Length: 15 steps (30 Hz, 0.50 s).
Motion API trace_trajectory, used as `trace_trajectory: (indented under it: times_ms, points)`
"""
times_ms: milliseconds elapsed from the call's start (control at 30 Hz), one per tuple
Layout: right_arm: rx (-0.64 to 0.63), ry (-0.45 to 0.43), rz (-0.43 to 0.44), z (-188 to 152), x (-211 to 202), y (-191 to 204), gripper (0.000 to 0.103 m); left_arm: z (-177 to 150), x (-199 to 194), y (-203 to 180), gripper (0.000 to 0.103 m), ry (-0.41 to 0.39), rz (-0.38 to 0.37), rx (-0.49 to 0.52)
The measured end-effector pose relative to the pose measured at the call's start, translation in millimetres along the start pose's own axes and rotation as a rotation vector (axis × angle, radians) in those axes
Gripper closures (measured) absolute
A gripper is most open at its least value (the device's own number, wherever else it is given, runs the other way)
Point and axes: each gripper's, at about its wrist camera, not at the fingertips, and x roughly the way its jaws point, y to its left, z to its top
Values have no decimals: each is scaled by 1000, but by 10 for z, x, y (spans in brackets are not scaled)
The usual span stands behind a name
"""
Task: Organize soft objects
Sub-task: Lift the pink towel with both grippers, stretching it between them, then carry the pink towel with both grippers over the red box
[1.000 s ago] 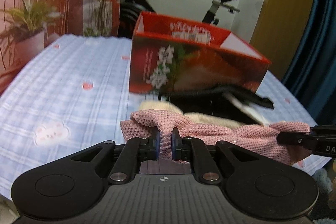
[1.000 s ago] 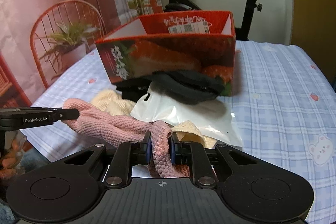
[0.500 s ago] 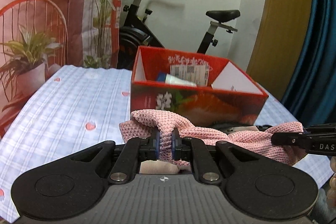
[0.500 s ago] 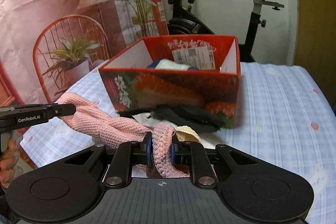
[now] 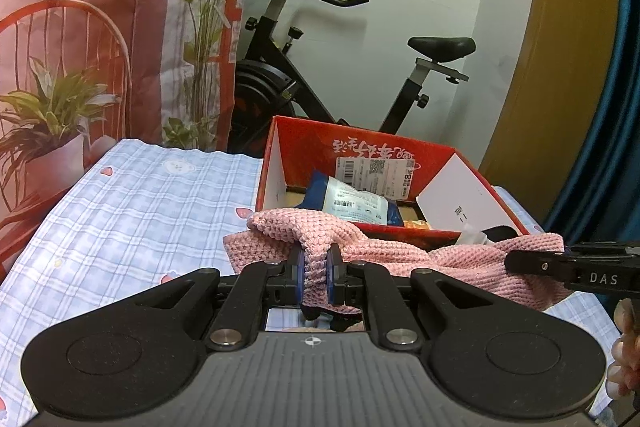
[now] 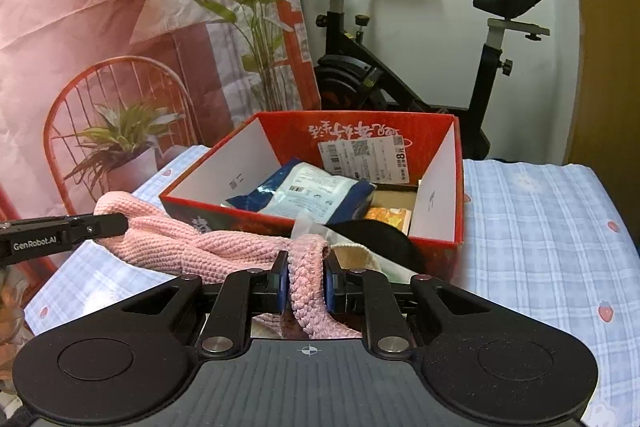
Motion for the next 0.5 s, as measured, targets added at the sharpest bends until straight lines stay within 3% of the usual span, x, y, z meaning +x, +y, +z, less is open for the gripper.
trace_trajectory:
  times_ms: [267, 500]
  points:
    - [16, 31, 7, -141, 46, -90, 88, -12, -52, -37, 92, -8, 17, 8]
    - [-11, -68, 32, 160, -306, -60, 99, 235, -265, -154, 92, -96, -9, 28]
